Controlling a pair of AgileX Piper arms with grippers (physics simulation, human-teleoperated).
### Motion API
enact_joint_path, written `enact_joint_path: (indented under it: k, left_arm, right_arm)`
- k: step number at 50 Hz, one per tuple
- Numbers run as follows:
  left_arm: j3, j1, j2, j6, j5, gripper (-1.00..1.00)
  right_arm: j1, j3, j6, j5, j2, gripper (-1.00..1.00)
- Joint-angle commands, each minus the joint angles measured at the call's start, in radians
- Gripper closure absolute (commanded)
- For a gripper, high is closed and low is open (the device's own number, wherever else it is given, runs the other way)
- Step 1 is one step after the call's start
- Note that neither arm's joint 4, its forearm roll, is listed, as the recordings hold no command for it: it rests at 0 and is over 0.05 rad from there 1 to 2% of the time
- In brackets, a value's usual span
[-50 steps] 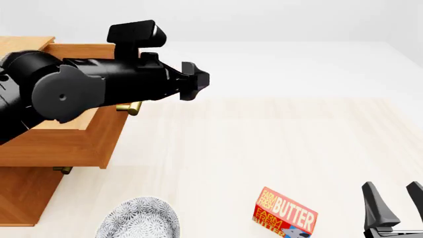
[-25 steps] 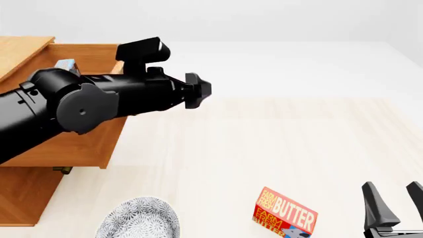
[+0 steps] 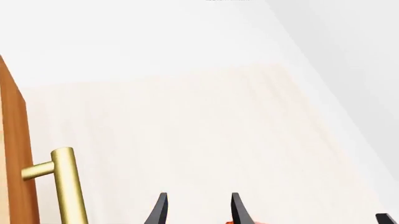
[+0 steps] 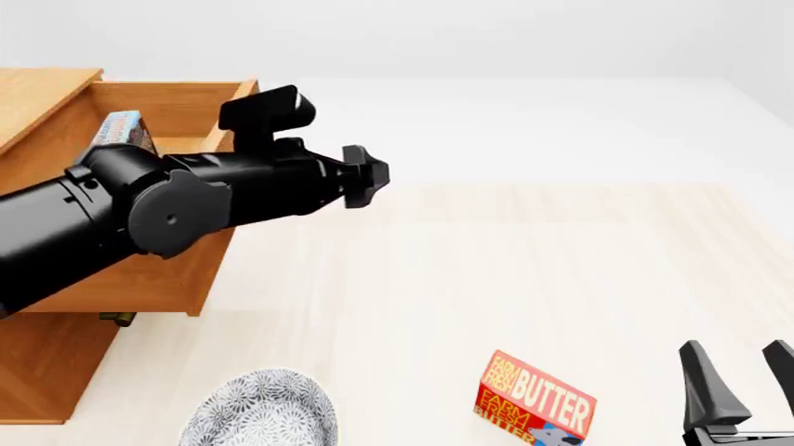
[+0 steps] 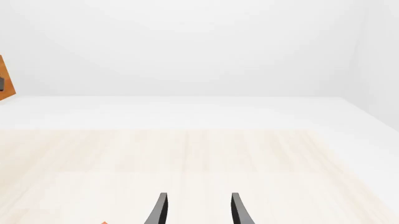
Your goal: Put the chocolate pudding in the top drawer of the cabinet and close it.
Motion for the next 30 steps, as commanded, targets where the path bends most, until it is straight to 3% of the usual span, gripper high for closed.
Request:
enact_joint_path:
  k: [1,30]
  left_arm:
    - [0.022,0.031,0.001,-0.021,-0.018,-1.0]
    - [0.045,0.094,-0.012,-0.006,-0.032,-1.0]
  right_arm:
    - [0.0,0.0,0.0,0.0,0.0,-1.0]
    - [0.0,0.0,0.0,0.0,0.0,-1.0]
